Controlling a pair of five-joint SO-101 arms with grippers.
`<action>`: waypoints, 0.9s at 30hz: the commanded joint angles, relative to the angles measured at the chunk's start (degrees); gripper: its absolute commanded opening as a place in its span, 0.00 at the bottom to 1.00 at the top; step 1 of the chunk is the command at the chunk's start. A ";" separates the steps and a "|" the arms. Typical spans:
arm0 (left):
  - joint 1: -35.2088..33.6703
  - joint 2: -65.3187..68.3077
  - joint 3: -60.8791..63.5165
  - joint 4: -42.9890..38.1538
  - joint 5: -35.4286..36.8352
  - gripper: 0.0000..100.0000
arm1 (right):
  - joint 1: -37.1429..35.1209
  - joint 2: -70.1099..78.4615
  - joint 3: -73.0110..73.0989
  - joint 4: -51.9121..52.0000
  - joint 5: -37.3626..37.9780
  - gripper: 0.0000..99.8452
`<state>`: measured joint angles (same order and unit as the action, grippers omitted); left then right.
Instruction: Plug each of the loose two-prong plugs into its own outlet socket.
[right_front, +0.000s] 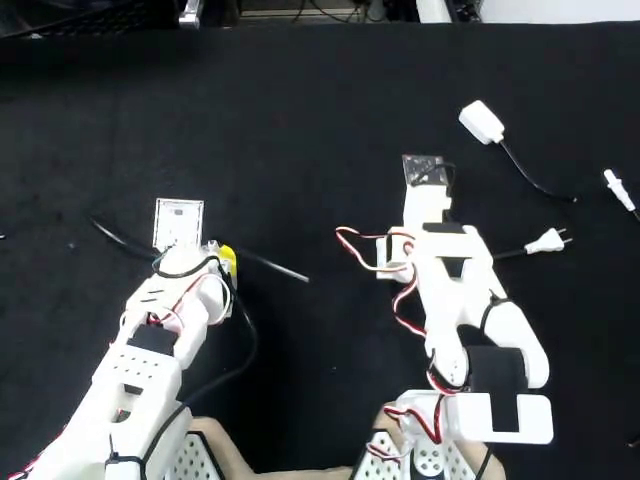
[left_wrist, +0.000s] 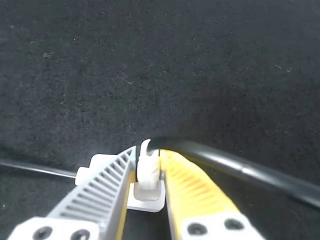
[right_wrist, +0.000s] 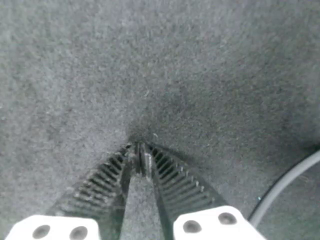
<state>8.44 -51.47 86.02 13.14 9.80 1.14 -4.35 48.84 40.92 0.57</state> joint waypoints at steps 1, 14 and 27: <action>0.75 0.18 -1.71 -2.73 -0.44 0.03 | -1.05 0.22 -1.54 -1.58 -0.70 0.01; 2.68 0.18 -0.84 -3.43 -0.44 0.03 | -1.05 0.31 -1.63 -1.58 -0.70 0.01; -0.13 0.79 0.04 -3.25 -1.49 0.03 | -0.97 0.31 -1.63 -1.58 -0.70 0.01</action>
<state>10.29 -51.03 86.29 10.77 9.27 1.14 -4.18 48.84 40.92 0.57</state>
